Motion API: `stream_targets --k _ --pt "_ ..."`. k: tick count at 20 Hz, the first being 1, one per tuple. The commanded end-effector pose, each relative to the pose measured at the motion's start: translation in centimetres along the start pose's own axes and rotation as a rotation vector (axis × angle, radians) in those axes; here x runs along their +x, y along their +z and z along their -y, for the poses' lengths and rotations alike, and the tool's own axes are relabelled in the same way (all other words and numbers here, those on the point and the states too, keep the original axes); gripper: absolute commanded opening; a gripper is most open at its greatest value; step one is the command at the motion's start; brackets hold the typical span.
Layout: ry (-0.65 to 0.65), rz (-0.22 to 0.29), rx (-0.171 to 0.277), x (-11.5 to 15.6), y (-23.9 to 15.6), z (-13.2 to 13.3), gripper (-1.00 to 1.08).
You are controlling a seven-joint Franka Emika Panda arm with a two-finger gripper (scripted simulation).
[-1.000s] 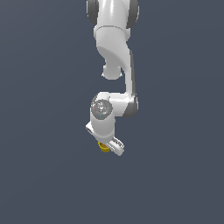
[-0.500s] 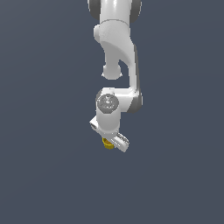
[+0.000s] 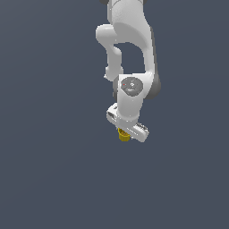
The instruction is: Pick up the object and move it to a goal position.
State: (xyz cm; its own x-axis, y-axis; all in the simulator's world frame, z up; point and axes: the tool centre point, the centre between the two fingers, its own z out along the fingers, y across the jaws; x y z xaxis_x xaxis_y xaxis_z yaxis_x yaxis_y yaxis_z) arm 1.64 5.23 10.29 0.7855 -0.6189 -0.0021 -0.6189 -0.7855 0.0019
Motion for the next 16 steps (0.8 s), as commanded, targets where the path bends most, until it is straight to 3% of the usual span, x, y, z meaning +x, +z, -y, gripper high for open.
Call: stream_targets --k 1,10,16 --pt "-0.001 -0.001 0.002 -2.5 -1.6 1.0 -1.00" --pt "-0.001 -0.002 0.002 -10.4 -6.7 4.1 -1.00" --pt "-0.001 -0.003 0.001 -14.0 -9.0 5.6 -1.00"
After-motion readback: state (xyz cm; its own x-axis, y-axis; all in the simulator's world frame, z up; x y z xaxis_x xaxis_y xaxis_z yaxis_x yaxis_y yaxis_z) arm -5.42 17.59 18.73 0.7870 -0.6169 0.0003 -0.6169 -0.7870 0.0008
